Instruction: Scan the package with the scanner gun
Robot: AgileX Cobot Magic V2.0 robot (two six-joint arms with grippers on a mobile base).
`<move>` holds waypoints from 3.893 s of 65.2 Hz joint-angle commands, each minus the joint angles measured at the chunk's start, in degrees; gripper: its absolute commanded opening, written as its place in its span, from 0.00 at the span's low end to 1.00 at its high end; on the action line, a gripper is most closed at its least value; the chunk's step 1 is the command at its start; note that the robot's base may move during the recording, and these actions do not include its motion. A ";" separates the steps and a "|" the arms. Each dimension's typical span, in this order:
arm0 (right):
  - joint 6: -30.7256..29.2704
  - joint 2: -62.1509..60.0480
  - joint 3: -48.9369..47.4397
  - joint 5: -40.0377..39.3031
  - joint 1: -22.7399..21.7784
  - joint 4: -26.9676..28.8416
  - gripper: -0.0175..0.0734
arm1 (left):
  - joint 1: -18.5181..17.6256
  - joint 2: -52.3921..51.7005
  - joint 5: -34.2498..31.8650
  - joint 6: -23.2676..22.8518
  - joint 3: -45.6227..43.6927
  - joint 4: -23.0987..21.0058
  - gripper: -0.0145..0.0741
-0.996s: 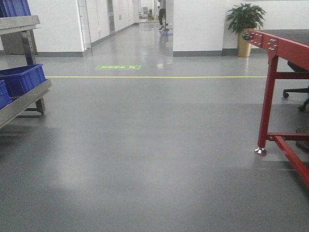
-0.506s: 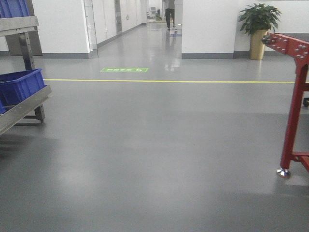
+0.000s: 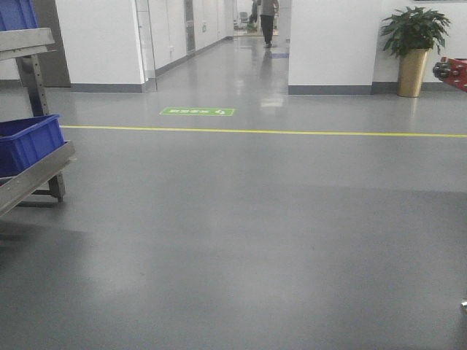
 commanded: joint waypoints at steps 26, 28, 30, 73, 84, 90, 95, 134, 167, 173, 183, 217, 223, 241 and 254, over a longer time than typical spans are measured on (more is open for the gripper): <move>0.04 -0.15 -0.05 -1.25 -0.19 -0.03 0.02 | -0.34 -0.24 -0.97 -0.26 -0.15 -0.37 0.04; 0.04 -0.15 -0.05 -1.25 -0.19 -0.03 0.02 | -0.34 -0.24 -0.97 -0.26 -0.15 -0.37 0.04; 0.04 -0.15 -0.05 -1.25 -0.19 -0.03 0.02 | -0.34 -0.24 -0.97 -0.26 -0.15 -0.37 0.04; 0.04 -0.15 -0.05 -1.25 -0.29 -0.03 0.02 | -0.34 -0.24 -0.97 -0.26 -0.15 -0.37 0.04; 0.04 -0.15 -0.05 -1.25 -0.29 -0.03 0.02 | -0.34 -0.24 -0.97 -0.26 -0.15 -0.37 0.04; 0.04 -0.15 -0.05 -1.25 -0.29 -0.03 0.02 | -0.34 -0.24 -0.97 -0.26 -0.15 -0.37 0.04; 0.04 -0.15 -0.05 -1.25 -0.29 -0.03 0.02 | -0.34 -0.24 -0.97 -0.26 -0.15 -0.37 0.04; 0.04 -0.15 -0.05 -1.25 -0.29 -0.03 0.02 | -0.34 -0.24 -0.97 -0.26 -0.15 -0.37 0.04; 0.04 -0.15 -0.05 -1.25 -0.29 -0.03 0.02 | -0.34 -0.24 -0.97 -0.26 -0.15 -0.37 0.04; 0.04 -0.15 -0.05 -1.25 -0.29 -0.03 0.02 | -0.34 -0.24 -0.97 -0.26 -0.15 -0.37 0.04; 0.04 -0.15 -0.05 -1.25 -0.29 -0.03 0.02 | -0.34 -0.24 -0.97 -0.26 -0.15 -0.37 0.04; 0.04 -0.15 -0.05 -1.25 -0.29 -0.03 0.02 | -0.34 -0.24 -0.97 -0.26 -0.15 -0.37 0.04; 0.04 -0.15 -0.05 -1.25 -0.29 -0.03 0.02 | -0.34 -0.24 -0.97 -0.26 -0.15 -0.37 0.04; 0.04 -0.15 -0.05 -1.25 -0.29 -0.03 0.02 | -0.34 -0.24 -0.97 -0.26 -0.15 -0.37 0.04; 0.04 -0.15 -0.05 -1.25 -0.29 -0.03 0.02 | -0.34 -0.24 -0.97 -0.26 -0.15 -0.37 0.04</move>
